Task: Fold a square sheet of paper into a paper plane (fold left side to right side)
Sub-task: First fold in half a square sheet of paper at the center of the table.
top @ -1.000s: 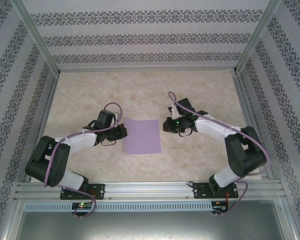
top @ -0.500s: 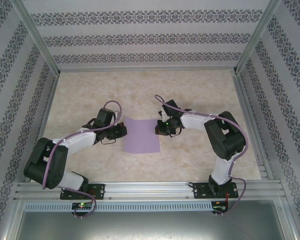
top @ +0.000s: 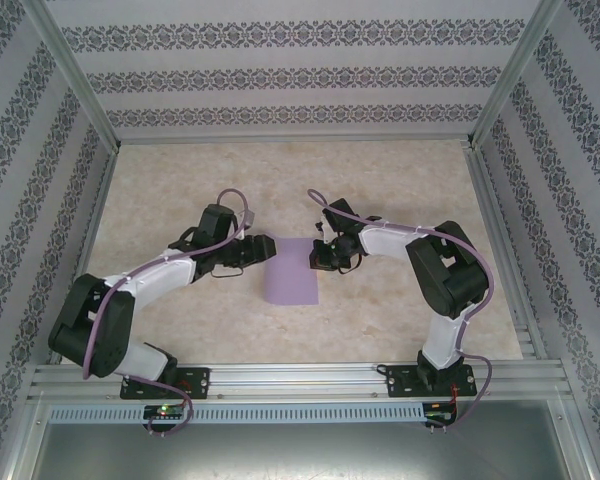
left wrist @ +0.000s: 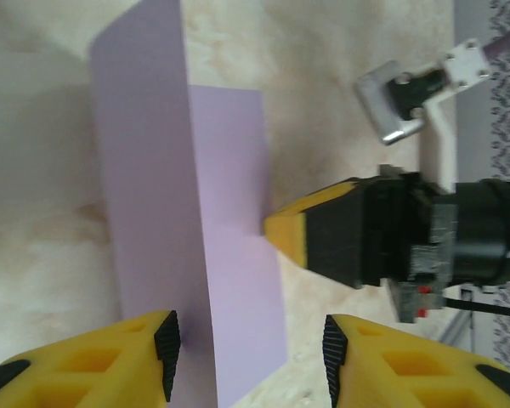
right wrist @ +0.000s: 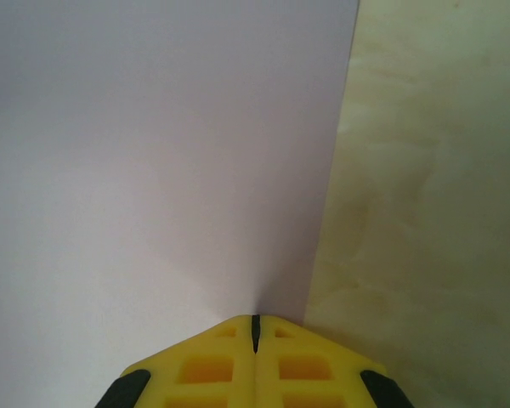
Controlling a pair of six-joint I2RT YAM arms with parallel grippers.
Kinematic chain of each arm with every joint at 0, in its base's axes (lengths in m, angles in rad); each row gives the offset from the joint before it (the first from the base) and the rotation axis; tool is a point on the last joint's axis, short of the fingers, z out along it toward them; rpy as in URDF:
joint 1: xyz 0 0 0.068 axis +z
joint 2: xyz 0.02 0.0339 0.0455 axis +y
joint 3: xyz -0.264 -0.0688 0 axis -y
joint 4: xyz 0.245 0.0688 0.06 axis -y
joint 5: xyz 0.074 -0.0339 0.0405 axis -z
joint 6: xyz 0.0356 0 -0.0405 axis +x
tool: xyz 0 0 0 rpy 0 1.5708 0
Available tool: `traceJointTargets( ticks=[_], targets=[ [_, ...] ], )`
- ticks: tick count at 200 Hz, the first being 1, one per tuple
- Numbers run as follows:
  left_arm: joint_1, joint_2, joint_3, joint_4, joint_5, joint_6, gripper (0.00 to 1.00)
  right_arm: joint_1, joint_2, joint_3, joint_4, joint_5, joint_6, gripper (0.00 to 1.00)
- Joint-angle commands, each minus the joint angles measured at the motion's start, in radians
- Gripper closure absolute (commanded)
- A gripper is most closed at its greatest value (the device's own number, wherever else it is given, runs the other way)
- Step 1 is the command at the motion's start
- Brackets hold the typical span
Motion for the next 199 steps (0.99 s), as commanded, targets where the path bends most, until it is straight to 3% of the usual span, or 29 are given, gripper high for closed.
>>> traceJointTargets(
  ticks=[1, 45, 87, 110, 141, 199],
  targets=[
    [-0.033, 0.058, 0.034, 0.115, 0.054, -0.066, 0.47, 0.018, 0.010, -0.025, 0.028, -0.007, -0.003, 1.00],
    [-0.072, 0.166, 0.082, 0.151, 0.038, -0.080, 0.48, -0.004, -0.091, -0.050, 0.087, -0.028, 0.019, 0.85],
    [-0.084, 0.197, 0.100, 0.144, 0.010, -0.074, 0.56, -0.043, -0.214, -0.107, 0.145, -0.102, 0.044, 0.66],
    [-0.086, 0.202, 0.108, 0.127, -0.005, -0.066, 0.65, -0.039, -0.215, -0.123, 0.195, -0.177, 0.087, 0.54],
    [-0.089, 0.203, 0.111, 0.107, -0.016, -0.057, 0.79, -0.035, -0.171, -0.160, 0.361, -0.265, 0.197, 0.52],
    [-0.095, 0.207, 0.108, 0.102, -0.023, -0.056, 0.89, -0.019, -0.062, -0.155, 0.543, -0.343, 0.314, 0.58]
  ],
)
